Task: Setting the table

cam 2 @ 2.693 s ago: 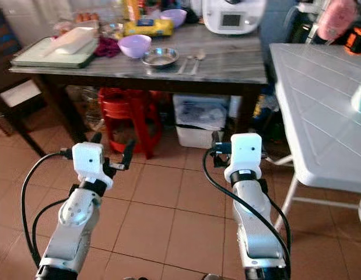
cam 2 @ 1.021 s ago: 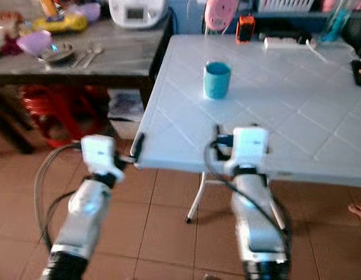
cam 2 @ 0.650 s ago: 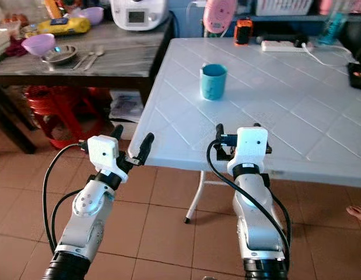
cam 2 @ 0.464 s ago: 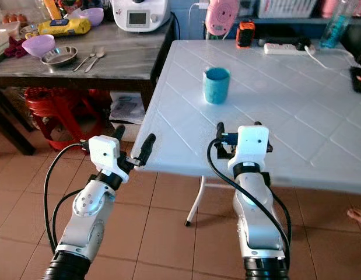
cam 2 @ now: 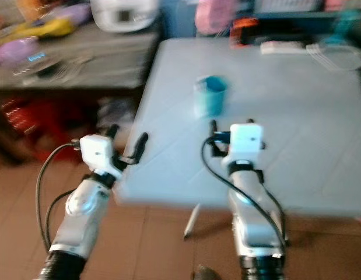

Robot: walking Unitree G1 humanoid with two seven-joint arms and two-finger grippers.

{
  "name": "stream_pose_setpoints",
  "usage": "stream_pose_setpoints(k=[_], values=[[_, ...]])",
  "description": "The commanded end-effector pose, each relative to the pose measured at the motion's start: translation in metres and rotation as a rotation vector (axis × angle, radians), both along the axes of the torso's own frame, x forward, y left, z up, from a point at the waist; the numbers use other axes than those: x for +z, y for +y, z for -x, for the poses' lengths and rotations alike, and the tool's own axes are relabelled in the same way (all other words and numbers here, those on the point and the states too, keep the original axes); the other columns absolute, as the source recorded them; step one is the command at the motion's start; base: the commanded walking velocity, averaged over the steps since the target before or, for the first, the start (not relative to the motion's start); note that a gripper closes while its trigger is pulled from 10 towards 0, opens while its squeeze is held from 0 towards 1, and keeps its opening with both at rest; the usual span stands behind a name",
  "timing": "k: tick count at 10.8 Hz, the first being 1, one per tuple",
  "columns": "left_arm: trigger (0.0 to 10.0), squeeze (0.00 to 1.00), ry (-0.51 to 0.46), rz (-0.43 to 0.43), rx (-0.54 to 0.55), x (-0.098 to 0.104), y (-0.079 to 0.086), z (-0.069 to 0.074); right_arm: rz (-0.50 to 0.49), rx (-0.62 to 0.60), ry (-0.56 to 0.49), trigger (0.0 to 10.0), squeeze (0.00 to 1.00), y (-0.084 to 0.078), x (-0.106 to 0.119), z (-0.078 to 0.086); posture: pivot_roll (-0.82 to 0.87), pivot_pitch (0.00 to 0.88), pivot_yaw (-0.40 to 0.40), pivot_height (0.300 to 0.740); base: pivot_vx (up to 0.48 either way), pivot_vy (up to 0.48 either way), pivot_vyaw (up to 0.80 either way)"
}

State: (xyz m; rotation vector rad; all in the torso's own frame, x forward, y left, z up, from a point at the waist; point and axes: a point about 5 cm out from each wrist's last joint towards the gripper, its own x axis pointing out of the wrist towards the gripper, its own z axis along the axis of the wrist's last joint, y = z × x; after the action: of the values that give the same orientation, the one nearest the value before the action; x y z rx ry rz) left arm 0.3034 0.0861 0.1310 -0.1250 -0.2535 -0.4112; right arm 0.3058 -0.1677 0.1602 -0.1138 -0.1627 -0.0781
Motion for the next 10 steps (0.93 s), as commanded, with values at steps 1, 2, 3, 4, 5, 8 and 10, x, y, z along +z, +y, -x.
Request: stream_pose_setpoints(k=[1,2,3,4,5,8,10], values=[[10.0,0.0,-0.01,-0.023,0.018,0.0,0.01,0.0,-0.017,0.022,-0.013,10.0,0.0,0.01,0.002,0.0,-0.15,0.106,0.085,0.74,0.405,0.0,0.0],[10.0,0.0,0.0,-0.014,0.014,-0.001,0.01,0.0,-0.018,0.014,-0.007,10.0,0.0,0.01,0.0,0.001,-0.15,0.107,0.086,0.74,0.0,0.0,0.0],[10.0,0.0,0.004,-0.003,0.0,-0.001,0.009,0.001,-0.023,0.011,-0.004,10.0,0.0,0.011,-0.002,0.002,-0.15,0.107,0.086,0.74,0.0,0.0,0.0],[10.0,0.0,0.009,-0.03,-0.018,-0.006,0.009,0.005,-0.034,0.02,0.001,10.0,0.0,0.013,-0.004,0.003,-0.15,0.108,0.088,0.74,0.0,0.0,0.0],[10.0,0.0,0.013,-0.055,-0.026,-0.011,0.013,0.01,-0.045,0.027,0.004,10.0,0.0,0.015,-0.005,0.005,-0.15,0.112,0.091,0.74,0.0,0.0,0.0],[10.0,0.0,0.038,-0.073,-0.036,-0.019,0.022,0.021,-0.056,0.04,0.031,10.0,0.0,0.021,-0.014,0.011,-0.14,0.128,0.095,0.74,0.0,0.0,0.0],[10.0,0.0,0.048,-0.085,-0.045,-0.022,0.027,0.023,-0.061,0.055,0.042,10.0,0.0,0.027,-0.016,0.007,-0.13,0.131,0.096,0.74,0.0,0.0,0.0]])
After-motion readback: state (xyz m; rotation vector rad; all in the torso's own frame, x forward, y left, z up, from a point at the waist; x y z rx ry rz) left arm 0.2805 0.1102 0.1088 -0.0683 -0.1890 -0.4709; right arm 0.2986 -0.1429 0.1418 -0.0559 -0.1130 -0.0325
